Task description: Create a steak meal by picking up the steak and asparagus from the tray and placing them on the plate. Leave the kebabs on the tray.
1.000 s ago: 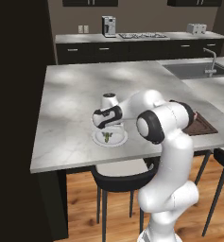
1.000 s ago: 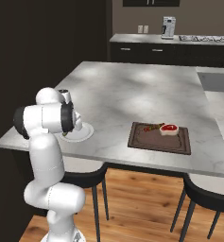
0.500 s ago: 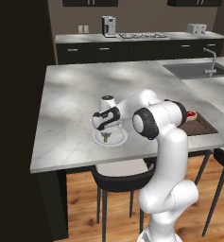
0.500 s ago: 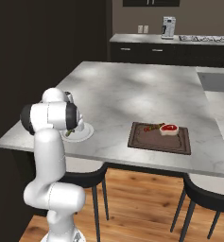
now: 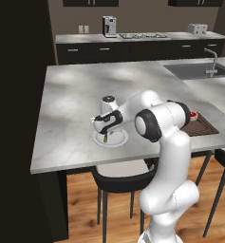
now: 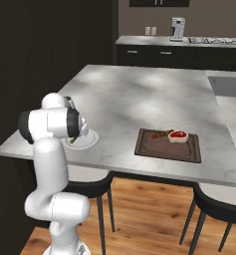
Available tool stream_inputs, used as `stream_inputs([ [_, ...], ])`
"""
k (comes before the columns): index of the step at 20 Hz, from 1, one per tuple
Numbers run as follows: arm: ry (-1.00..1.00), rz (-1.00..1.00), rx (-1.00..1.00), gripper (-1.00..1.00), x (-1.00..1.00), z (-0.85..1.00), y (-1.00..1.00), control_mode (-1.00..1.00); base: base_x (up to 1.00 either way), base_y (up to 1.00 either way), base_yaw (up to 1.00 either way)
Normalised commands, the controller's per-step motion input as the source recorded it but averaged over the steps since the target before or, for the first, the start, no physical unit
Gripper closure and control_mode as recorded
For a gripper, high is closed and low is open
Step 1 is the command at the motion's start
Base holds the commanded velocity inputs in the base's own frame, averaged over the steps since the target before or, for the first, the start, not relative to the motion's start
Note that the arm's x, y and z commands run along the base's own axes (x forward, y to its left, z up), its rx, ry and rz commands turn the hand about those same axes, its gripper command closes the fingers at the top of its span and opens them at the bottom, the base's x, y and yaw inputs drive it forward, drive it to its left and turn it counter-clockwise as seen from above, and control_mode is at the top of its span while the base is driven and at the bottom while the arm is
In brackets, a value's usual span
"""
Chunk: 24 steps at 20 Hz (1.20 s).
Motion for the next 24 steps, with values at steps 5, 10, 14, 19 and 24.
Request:
stream_inputs([
  [5, -0.08, 0.0, 0.0, -1.0, -0.36, 0.36, -0.2, -1.0, 0.0, 0.0, 0.0],
  [10, -0.08, 0.0, 0.0, -1.0, -0.5, 0.79, -0.6, -1.0, 0.0, 0.0, 0.0],
  [14, -0.04, -0.07, 0.02, -1.0, -0.35, 0.58, -0.98, -1.0, 0.0, 0.0, 0.0],
  [19, -0.01, -0.14, 0.01, -1.0, -0.16, 0.49, -1.0, -1.0, 0.0, 0.0, 0.0],
  [24, 0.0, -0.14, 0.0, -1.0, -0.03, 0.26, -1.0, -1.0, 0.0, 0.0, 0.0],
])
